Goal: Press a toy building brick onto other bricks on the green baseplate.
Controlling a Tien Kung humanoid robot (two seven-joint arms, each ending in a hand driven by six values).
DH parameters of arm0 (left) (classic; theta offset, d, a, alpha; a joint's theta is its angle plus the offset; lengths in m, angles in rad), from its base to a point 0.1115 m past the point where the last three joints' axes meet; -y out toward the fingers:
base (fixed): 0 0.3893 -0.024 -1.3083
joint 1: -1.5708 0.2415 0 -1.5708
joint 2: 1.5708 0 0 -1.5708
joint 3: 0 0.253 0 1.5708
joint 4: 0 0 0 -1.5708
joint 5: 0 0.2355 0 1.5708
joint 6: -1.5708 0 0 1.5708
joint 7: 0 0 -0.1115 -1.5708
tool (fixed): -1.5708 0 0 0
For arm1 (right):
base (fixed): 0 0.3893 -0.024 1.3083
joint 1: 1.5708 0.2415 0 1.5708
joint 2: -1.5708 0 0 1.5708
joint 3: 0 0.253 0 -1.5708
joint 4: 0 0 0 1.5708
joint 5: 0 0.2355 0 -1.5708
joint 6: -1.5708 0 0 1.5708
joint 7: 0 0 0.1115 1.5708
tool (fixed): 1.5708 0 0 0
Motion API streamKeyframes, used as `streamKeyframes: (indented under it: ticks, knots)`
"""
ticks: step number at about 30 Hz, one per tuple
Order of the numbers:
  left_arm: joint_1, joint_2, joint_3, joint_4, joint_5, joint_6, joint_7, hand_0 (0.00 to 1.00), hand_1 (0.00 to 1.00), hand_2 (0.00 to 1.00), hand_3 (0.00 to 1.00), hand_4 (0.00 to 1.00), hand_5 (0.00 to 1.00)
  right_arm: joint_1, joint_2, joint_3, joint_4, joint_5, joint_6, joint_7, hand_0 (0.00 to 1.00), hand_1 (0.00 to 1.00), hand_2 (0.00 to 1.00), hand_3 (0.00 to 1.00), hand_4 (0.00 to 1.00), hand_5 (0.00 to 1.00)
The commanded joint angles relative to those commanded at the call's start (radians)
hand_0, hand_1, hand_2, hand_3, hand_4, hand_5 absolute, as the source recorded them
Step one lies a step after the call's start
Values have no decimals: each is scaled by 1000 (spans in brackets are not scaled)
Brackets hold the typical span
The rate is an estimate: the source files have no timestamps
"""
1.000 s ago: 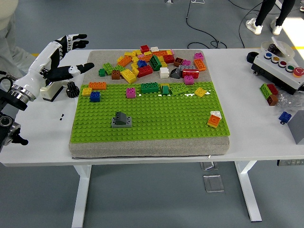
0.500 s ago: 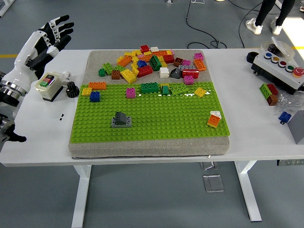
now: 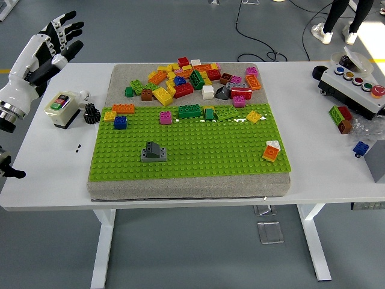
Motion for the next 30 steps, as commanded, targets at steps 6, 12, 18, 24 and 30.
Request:
streamKeyframes:
  ticks: [6, 12, 18, 24, 30]
  knots:
    - [6, 4, 2, 0, 0, 2, 0, 998, 941, 923, 971, 998, 754, 0, 4, -6, 0, -1, 0, 1, 751, 685, 728, 665, 932, 484]
    - [10, 6, 5, 2, -6, 10, -3, 998, 934, 920, 972, 998, 756, 0, 6, -15, 0, 0, -3, -2, 752, 685, 727, 662, 928, 481]
    - [14, 9, 9, 2, -15, 23, -2, 997, 914, 908, 965, 998, 749, -3, 9, -26, 0, -1, -5, -6, 751, 685, 727, 660, 922, 478]
    - [22, 9, 11, 1, -21, 25, 2, 960, 895, 889, 957, 998, 734, -2, 8, -37, 0, -2, -6, -7, 750, 684, 727, 656, 916, 475]
    - [37, 15, 1, -5, -25, 35, 0, 936, 883, 869, 951, 998, 737, 2, 10, -42, 0, -9, -8, -6, 751, 683, 726, 651, 913, 473]
